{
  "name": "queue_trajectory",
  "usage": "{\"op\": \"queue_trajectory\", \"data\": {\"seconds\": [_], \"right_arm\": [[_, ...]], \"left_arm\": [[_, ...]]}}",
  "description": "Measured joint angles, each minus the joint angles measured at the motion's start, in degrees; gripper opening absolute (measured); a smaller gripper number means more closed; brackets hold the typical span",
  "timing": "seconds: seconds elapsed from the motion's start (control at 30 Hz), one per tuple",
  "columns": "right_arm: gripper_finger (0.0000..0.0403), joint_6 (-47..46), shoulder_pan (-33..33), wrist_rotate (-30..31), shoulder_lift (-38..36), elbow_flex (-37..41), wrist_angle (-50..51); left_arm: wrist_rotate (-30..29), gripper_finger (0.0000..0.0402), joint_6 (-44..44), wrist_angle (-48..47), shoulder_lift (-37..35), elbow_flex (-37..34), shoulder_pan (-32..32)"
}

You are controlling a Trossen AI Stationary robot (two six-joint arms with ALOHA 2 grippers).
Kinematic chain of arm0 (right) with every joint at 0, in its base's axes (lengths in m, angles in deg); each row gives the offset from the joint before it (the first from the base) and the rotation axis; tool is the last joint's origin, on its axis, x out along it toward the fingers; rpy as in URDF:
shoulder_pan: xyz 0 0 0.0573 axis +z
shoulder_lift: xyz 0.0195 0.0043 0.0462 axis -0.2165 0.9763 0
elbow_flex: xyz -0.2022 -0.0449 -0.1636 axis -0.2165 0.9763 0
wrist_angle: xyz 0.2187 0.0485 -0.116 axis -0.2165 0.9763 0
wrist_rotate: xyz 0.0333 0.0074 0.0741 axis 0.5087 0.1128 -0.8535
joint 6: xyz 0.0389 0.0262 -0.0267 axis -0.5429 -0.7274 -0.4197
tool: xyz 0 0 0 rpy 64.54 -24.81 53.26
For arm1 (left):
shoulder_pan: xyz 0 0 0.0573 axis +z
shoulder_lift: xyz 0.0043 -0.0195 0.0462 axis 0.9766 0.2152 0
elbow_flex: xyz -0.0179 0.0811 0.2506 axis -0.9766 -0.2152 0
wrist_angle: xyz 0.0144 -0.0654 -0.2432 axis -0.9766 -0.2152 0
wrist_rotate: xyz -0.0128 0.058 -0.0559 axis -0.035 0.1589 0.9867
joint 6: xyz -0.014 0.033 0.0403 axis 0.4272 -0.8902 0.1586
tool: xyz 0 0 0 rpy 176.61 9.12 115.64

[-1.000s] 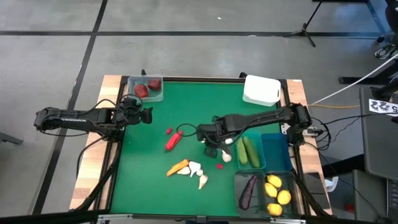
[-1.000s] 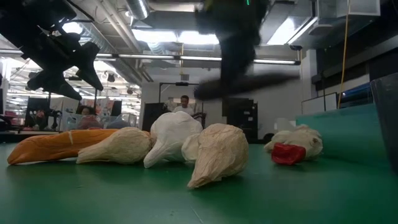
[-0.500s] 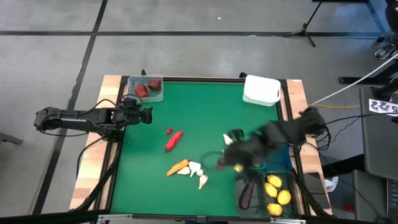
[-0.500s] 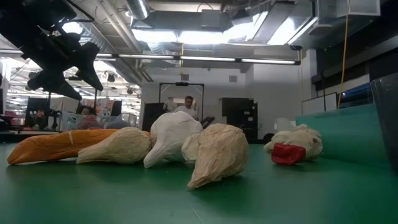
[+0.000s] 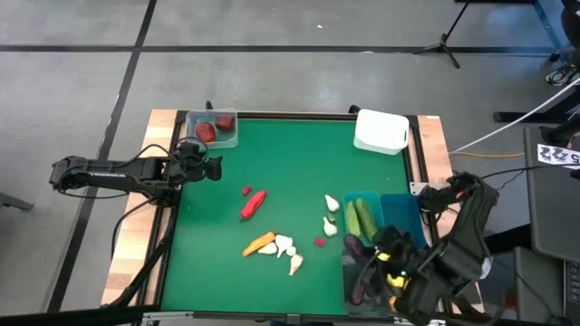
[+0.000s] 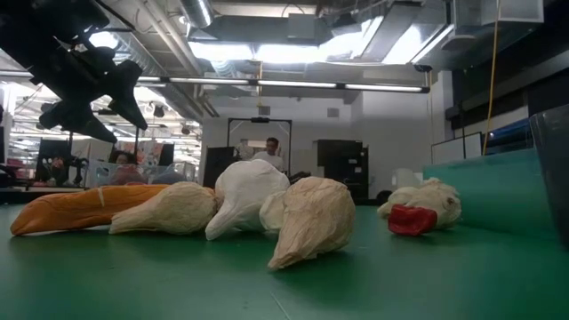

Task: Sort produce into baskets
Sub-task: Put the eggplant into the left black bin

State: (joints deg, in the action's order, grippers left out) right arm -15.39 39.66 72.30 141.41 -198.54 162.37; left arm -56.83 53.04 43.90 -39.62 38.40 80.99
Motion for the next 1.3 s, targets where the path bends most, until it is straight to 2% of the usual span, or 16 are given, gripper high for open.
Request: {"op": "queue_trajectory", "data": {"seconds": [0.17,0.3,0.37,0.53,0.73,0.93,1.13,1.3], "right_arm": [[0.0138,-17.9,2.2,1.5,0.0,10.0,-0.4],[0.0138,-22.5,3.1,-4.8,0.0,18.2,-5.7],[0.0138,-24.3,3.7,-6.0,0.0,21.8,-10.8],[0.0138,-23.7,5.5,-8.1,0.0,27.3,-19.0],[0.0138,-23.0,8.6,-8.2,0.0,28.8,-18.5],[0.0138,-24.8,11.0,-12.8,0.0,33.6,-19.5],[0.0138,-25.3,10.8,-13.0,0.0,37.7,-21.9],[0.0138,-21.2,10.0,-12.7,0.0,40.1,-24.3]], "left_arm": [[0.3,0.0345,1.2,0.0,0.0,0.0,0.0],[0.7,0.0345,0.9,0.0,0.0,0.0,0.0],[0.7,0.0345,0.8,0.0,0.0,0.0,0.0],[0.8,0.0345,0.9,0.0,0.0,0.0,0.0],[0.8,0.0345,1.0,0.0,0.0,0.0,0.0],[0.8,0.0345,1.3,0.0,0.0,0.0,0.0],[0.8,0.0345,1.4,0.0,0.0,0.0,0.0],[0.8,0.0345,1.4,0.0,0.0,0.0,0.0]]}}
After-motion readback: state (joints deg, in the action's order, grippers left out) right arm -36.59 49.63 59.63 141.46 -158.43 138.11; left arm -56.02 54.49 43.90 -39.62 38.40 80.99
